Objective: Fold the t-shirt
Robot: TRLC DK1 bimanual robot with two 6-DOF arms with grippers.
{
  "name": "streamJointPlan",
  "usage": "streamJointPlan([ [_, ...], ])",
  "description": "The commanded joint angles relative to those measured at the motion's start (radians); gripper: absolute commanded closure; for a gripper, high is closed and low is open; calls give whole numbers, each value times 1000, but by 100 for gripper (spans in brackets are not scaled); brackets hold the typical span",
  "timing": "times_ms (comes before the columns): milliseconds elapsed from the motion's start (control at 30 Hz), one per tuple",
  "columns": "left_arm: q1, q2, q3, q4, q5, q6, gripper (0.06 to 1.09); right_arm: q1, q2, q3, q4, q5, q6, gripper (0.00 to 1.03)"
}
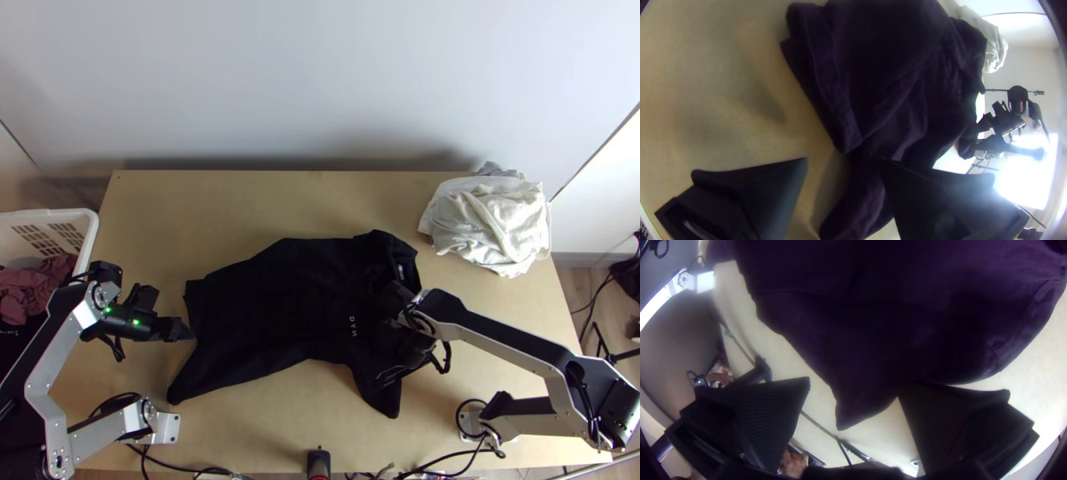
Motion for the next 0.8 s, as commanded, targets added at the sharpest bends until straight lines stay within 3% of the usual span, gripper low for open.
streamJointPlan([
  [0,-51,-17,6,-32,17,-10,30,6,2,3,5,1,6,14],
  [100,-87,-17,23,-89,17,20,30,-1,5,2,5,2,5,14],
  [200,-156,21,25,-176,8,128,22,-1,18,5,6,2,5,14],
  [467,-259,179,39,-179,-135,134,23,0,47,49,6,2,8,14],
  [767,-426,187,-34,-116,-156,119,22,0,126,128,6,2,2,14],
])
